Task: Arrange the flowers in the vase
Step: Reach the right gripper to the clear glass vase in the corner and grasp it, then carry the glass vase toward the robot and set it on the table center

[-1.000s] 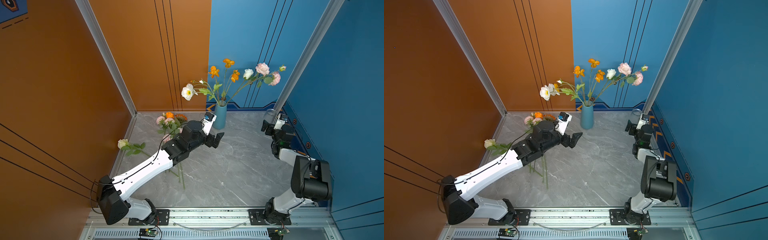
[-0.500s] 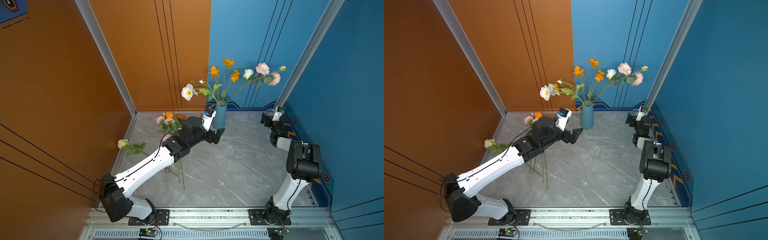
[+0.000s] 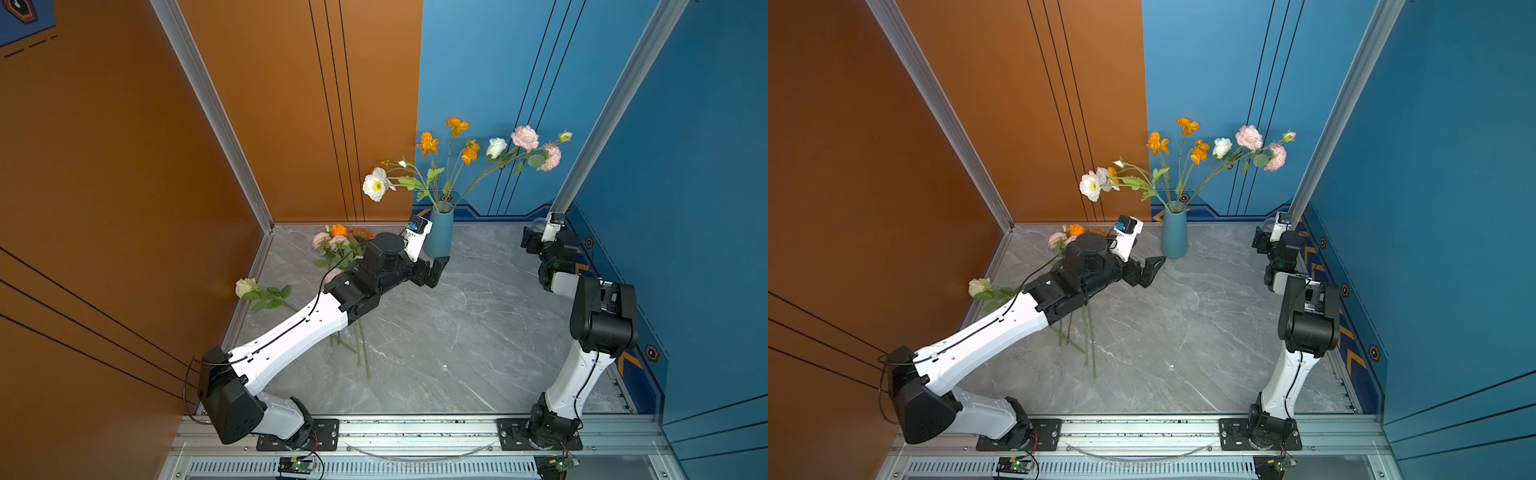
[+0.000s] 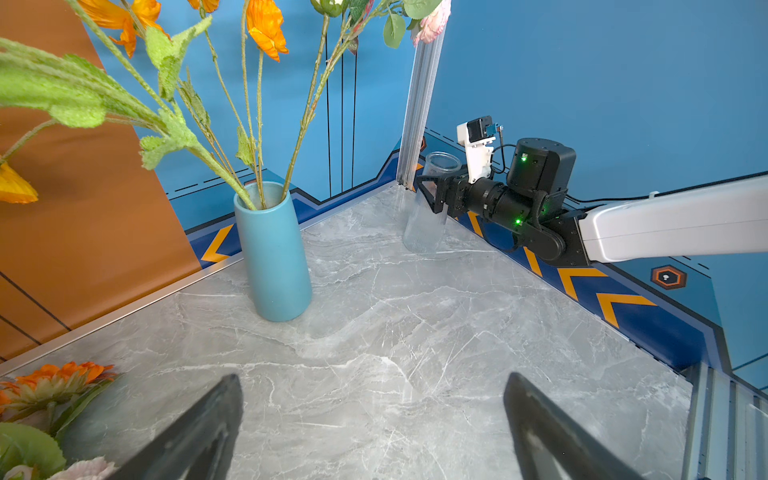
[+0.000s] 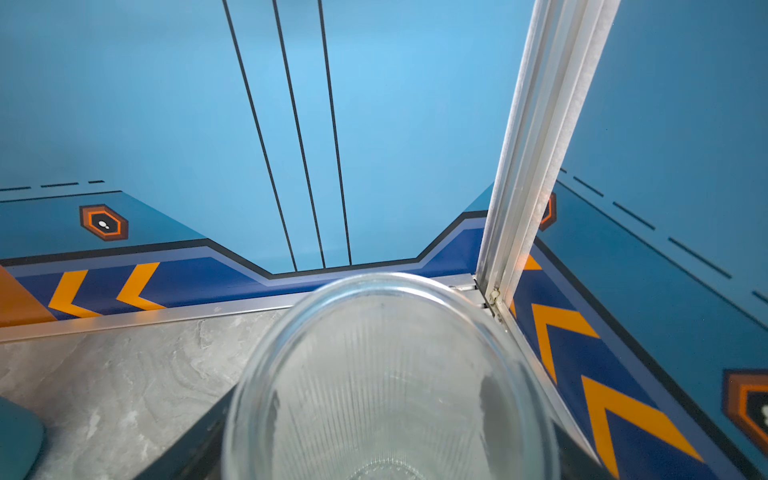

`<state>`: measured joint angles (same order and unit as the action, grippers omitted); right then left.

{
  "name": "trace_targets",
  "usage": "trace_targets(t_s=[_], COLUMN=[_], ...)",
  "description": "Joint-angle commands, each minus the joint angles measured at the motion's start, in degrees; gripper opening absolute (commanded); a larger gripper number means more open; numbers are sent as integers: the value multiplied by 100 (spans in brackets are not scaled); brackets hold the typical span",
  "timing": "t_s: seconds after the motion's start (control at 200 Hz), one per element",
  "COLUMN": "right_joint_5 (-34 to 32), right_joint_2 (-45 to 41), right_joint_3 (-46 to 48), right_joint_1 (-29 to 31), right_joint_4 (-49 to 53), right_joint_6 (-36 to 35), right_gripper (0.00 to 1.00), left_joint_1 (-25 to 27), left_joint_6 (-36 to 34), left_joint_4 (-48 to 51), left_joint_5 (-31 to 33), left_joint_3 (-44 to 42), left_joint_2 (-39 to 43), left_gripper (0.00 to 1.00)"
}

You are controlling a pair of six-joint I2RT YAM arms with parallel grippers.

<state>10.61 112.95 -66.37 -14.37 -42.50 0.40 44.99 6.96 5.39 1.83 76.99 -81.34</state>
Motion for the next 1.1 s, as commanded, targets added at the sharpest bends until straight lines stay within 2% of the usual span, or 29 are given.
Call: trace_targets(t_s=[0.0,0.3,0.476,0.766,0.966,1.096], right_joint_5=[203,490,610,354,253,90], right_joint_2=[63,-173,-622,-1821,-2693,-3246], right_joint_3=[-135,192,545,1387,1850,2023], right_joint_1=[-42,-22,90,902,1878,2572], right_joint_4=[-74,-487,-775,-729,-356,-63], right_joint_6=[-47,98,232,273,425,459], right_gripper=[76,53,40,38,37,38], left_joint_1=[2,58,95,11,-30,-115], left_joint_6=[55,92,94,-165,-253,-227], left_joint_4=[15,-40,-94,288,489,1097], left_joint_5=[-43,97,141,401,723,926], left_joint_3=[33,-229,-405,-634,-1043,-1191], left_joint_2=[119,401,603,1254,1951,2335], left_gripper=[98,98,98,98,98,98])
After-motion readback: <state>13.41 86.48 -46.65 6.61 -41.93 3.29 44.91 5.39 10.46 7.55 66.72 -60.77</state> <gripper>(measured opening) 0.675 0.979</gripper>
